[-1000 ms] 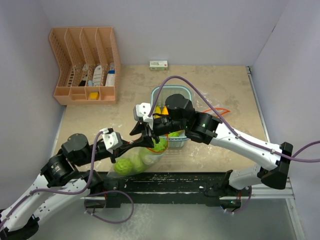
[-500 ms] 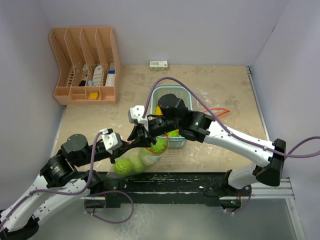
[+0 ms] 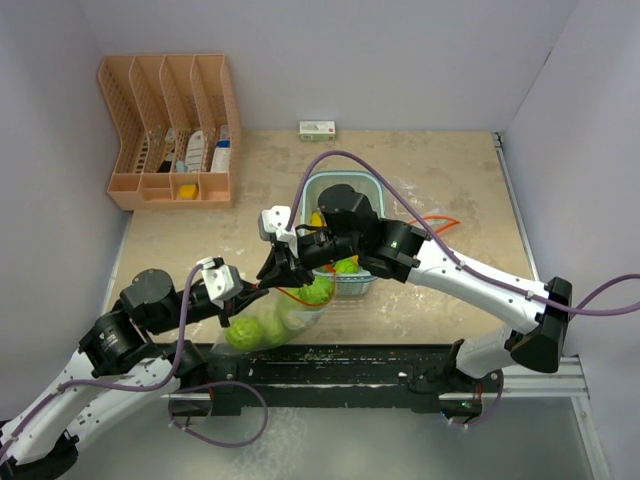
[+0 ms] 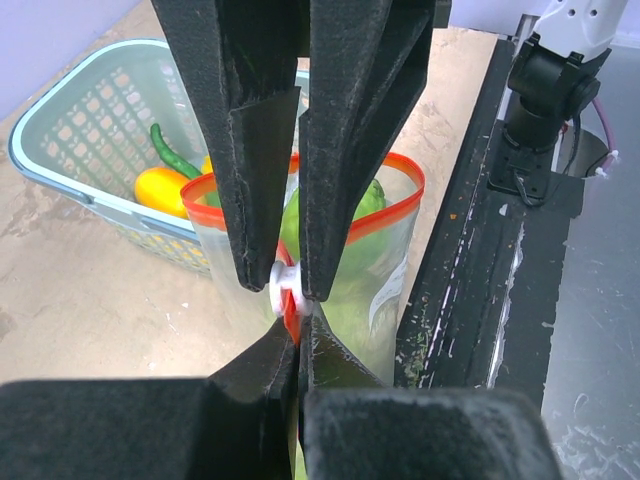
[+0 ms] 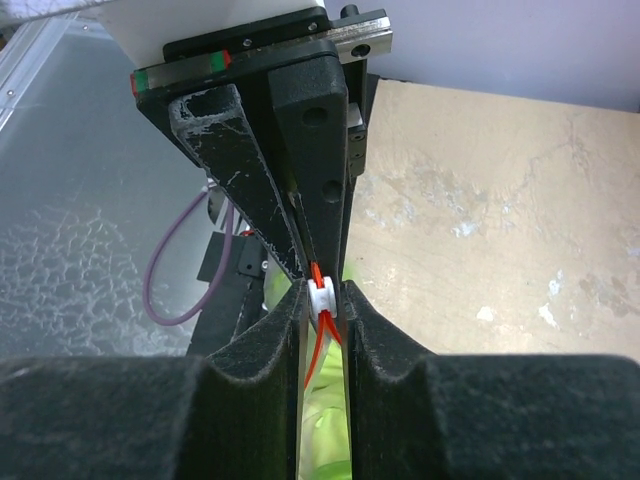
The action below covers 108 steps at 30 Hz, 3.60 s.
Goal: Place the food in the zip-top bag and seal the zipper
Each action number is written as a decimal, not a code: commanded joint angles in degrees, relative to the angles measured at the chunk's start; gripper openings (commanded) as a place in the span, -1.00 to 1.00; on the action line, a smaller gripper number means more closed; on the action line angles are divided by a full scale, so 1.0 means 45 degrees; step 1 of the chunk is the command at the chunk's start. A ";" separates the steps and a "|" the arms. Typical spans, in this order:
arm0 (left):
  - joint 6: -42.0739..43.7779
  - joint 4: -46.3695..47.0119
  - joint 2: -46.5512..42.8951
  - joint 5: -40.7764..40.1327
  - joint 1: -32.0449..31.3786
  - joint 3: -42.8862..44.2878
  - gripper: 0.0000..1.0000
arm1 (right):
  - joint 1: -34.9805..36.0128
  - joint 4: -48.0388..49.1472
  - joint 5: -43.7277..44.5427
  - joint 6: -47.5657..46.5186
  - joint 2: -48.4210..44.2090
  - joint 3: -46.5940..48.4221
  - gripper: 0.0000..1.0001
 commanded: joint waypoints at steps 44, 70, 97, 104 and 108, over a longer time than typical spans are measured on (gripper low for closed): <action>0.0015 0.0993 -0.0462 -0.0606 0.0049 0.0464 -1.00 | -0.0406 -0.0198 0.0004 0.0357 0.0102 -0.0082 -0.99; 0.1212 0.0770 -0.1478 0.0011 0.0055 0.0289 -1.00 | -0.1557 -0.0822 -0.0839 -0.0006 -0.0225 -0.1034 -0.98; 0.1256 0.1581 0.1844 0.0770 0.0049 0.0608 -1.00 | -0.1557 -0.1039 -0.1781 -0.0356 -0.0380 -0.0554 -0.97; 0.0933 0.0401 0.1040 -0.1621 0.0049 0.1170 -1.00 | -0.1559 -0.0864 -0.1183 -0.0078 -0.0638 -0.0980 -0.98; 0.0795 -0.0091 0.0141 -0.2709 0.0049 0.1314 -1.00 | -0.1557 -0.0875 -0.1101 -0.0056 -0.0682 -0.1263 -0.98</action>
